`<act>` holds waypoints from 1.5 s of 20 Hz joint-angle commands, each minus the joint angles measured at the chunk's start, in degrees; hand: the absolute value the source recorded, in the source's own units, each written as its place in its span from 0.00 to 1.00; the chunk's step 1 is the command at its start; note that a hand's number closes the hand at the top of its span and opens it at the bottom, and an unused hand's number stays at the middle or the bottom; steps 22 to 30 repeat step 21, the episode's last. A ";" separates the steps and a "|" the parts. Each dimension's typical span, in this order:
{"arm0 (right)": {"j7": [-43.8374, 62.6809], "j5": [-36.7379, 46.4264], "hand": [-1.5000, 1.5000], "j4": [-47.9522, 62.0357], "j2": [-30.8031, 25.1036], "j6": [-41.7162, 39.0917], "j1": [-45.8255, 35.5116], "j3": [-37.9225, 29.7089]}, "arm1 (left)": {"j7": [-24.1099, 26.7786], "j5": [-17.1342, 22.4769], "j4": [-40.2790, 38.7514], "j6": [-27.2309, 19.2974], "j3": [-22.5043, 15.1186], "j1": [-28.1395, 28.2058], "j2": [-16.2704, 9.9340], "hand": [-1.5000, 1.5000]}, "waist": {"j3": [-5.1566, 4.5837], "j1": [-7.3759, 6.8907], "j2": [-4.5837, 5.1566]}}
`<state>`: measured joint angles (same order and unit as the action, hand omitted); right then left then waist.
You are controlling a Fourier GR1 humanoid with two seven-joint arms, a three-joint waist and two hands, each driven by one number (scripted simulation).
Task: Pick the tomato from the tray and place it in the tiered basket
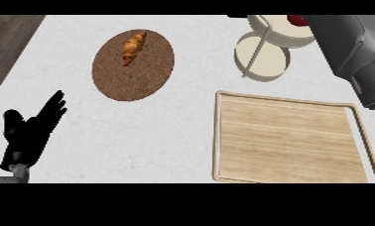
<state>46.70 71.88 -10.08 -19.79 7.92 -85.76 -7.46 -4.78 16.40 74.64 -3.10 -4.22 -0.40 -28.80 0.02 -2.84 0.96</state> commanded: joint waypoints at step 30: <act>-0.88 -23.19 0.00 -40.70 0.35 13.19 15.62 -15.45 | 1.02 -0.46 0.57 -2.78 3.66 8.87 0.81 0.50 | 0.18 8.41 -3.75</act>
